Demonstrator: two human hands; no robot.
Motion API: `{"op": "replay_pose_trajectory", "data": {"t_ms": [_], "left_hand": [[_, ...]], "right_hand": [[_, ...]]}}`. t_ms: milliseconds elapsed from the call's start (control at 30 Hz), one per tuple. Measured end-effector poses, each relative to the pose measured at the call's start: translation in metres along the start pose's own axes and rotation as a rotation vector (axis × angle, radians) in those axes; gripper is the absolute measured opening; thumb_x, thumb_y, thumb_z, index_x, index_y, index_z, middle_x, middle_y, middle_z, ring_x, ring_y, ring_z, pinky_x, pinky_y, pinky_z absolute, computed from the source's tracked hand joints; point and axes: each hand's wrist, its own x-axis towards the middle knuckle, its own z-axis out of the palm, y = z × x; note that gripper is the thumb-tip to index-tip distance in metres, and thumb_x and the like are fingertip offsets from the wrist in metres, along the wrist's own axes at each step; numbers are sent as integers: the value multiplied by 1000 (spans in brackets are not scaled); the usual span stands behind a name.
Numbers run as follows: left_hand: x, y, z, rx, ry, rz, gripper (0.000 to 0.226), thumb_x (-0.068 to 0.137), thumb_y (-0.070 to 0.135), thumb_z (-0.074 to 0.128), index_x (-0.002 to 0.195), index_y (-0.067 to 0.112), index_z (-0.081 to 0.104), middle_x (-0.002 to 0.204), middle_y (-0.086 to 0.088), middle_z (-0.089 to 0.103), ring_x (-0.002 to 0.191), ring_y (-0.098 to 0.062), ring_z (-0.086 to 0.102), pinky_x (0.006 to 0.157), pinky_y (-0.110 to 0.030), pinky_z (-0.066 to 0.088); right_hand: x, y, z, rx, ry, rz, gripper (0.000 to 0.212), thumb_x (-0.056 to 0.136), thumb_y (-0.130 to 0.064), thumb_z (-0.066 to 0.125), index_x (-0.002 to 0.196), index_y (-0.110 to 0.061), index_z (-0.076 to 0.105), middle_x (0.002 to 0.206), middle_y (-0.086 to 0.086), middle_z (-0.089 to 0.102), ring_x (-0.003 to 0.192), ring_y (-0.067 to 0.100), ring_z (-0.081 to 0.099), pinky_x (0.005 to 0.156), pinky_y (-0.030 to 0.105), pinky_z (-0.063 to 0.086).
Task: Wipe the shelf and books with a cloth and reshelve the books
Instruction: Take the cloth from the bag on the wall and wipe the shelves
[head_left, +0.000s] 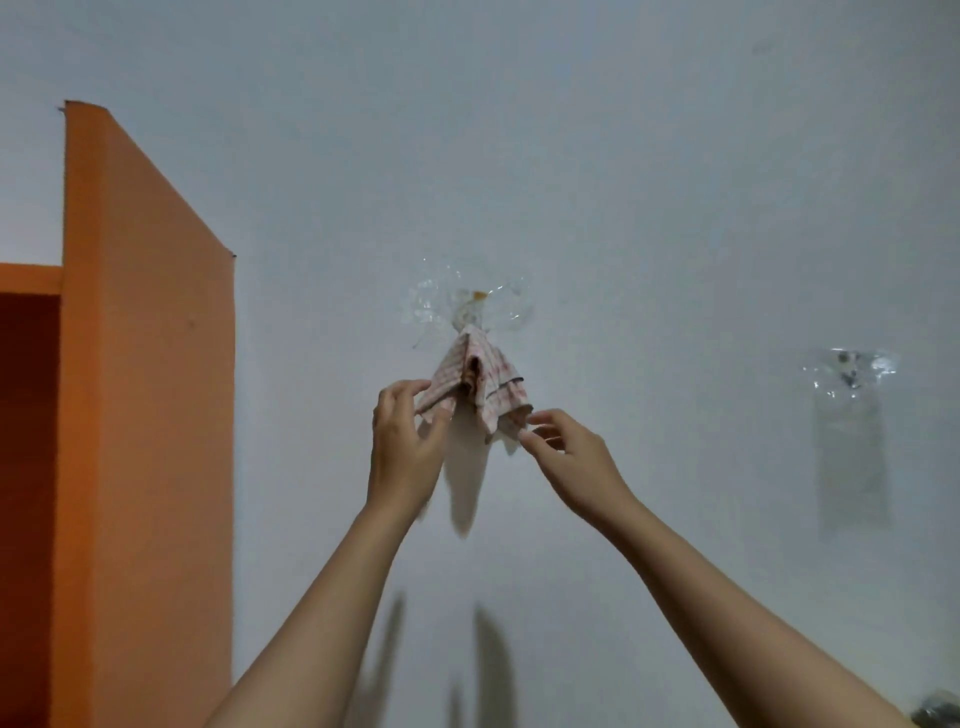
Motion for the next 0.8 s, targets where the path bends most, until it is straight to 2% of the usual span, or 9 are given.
{"op": "replay_pose_trajectory", "data": {"t_ms": [100,233,333,400,467,567,633,700,800], "left_hand": [[29,-9,11,-31,16,10,31,92,13,56,122,7,55,124,-9,48,114,-17,45,78,6,25],[50,-25,26,-145,-17,-37,28,93,12,55,121,11,56,116,-4,51,110,-20,52,88,-17,38],[54,-35,31,-254,-52,-91,21,94,16,53,115,21,57,112,-1,57,95,-9,57,74,-5,41],[55,-41,32,-306,-102,-114,17,95,19,53,111,23,57,110,2,60,91,-2,57,71,-3,42],[57,-47,31,-326,-145,-122,14,96,20,52,108,22,59,107,3,63,92,-3,59,72,-5,44],[62,-52,31,-341,-172,-144,14,96,16,50,104,22,60,99,5,66,89,-8,61,73,-8,46],[67,-51,30,-334,-196,-163,17,96,14,48,108,18,61,103,0,66,94,-14,62,79,-18,48],[72,-46,30,-325,-216,-164,21,97,15,48,113,15,61,108,-3,66,100,-20,62,86,-28,49],[76,-26,28,-319,-205,-125,22,97,17,48,115,16,60,112,-4,65,105,-21,61,92,-35,49]], "right_hand": [[43,-22,10,81,53,-45,29,91,-27,57,116,-14,59,103,1,61,95,15,58,81,25,46],[86,-32,31,66,87,-81,38,92,-37,53,126,-22,51,119,7,52,104,17,53,87,25,40],[104,-34,47,72,103,-61,48,91,-40,54,135,-24,44,127,9,43,114,19,49,90,23,35],[110,-34,56,93,117,-35,52,88,-41,57,135,-25,43,126,8,42,114,20,48,93,27,37],[113,-33,62,62,121,-33,51,86,-37,61,132,-23,47,123,10,47,113,22,49,96,32,40],[122,-30,66,14,153,-78,37,85,-16,60,121,-13,57,115,13,59,106,25,56,90,33,46],[129,-29,62,39,191,-98,28,84,-6,57,111,-8,64,110,12,66,96,22,61,84,22,49],[132,-30,54,106,199,-123,28,85,-2,59,111,-6,67,108,9,68,89,10,60,72,-1,41],[130,-36,36,252,195,-195,26,85,3,60,109,-3,68,102,5,70,83,-1,60,68,-6,38]]}}
